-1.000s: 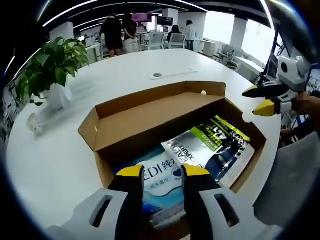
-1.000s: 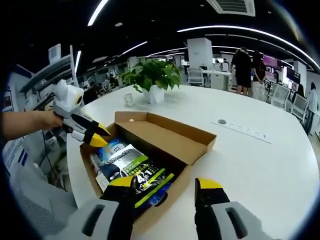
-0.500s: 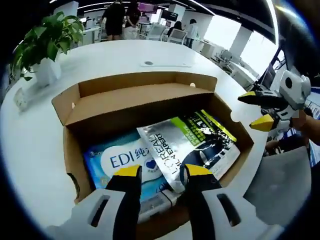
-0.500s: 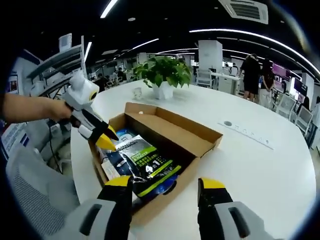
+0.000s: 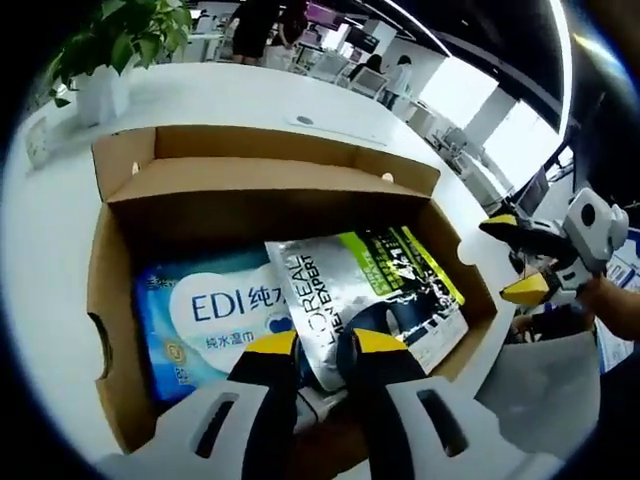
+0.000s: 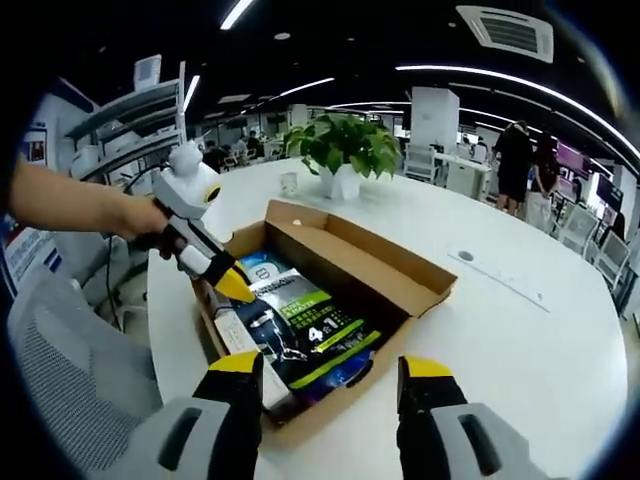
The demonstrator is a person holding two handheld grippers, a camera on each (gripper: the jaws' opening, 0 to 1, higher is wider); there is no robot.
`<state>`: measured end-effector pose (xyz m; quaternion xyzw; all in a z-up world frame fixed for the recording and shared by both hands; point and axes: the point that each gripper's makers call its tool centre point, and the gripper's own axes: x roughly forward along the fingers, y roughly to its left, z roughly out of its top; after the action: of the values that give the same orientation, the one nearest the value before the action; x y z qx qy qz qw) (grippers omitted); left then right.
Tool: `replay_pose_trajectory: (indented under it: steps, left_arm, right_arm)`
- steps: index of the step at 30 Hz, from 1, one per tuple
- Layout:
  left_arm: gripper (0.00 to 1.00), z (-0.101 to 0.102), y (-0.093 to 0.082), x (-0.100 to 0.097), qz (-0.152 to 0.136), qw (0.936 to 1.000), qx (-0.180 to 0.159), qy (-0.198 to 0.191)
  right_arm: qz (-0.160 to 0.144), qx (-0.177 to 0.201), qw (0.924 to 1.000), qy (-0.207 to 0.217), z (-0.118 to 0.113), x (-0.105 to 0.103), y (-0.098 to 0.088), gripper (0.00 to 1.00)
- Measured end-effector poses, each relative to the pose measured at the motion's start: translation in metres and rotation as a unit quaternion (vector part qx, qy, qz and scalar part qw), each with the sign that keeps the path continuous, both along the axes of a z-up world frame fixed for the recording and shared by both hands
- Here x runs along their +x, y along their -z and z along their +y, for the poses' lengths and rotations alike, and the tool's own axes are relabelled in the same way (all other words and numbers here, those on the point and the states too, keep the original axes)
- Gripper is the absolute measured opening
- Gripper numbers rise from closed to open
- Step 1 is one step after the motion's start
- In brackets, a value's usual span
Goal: Operate the shoe box by opening the lid, removing the specified soft item, and placing it in the target area until the item is outside and the box remains undamaged.
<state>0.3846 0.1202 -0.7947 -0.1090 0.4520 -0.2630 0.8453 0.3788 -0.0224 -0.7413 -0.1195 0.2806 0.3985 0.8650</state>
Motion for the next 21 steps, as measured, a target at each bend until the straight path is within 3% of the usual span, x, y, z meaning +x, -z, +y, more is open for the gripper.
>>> replay_pose_trajectory:
  steps: [3, 4, 21]
  left_arm:
    - [0.02, 0.002, -0.005, 0.002, -0.007, 0.9999, -0.003, -0.008]
    - [0.01, 0.000, -0.007, 0.001, -0.009, 0.9999, -0.009, -0.002]
    - [0.00, -0.006, -0.035, 0.006, -0.021, 0.9993, -0.026, -0.014]
  right_arm:
    - [0.001, 0.001, 1.0000, -0.003, 0.004, -0.001, 0.001, 0.52]
    - [0.001, 0.001, 1.0000, -0.004, 0.004, -0.001, 0.002, 0.52]
    - [-0.001, 0.005, 0.9997, -0.025, 0.025, -0.005, 0.005, 0.52]
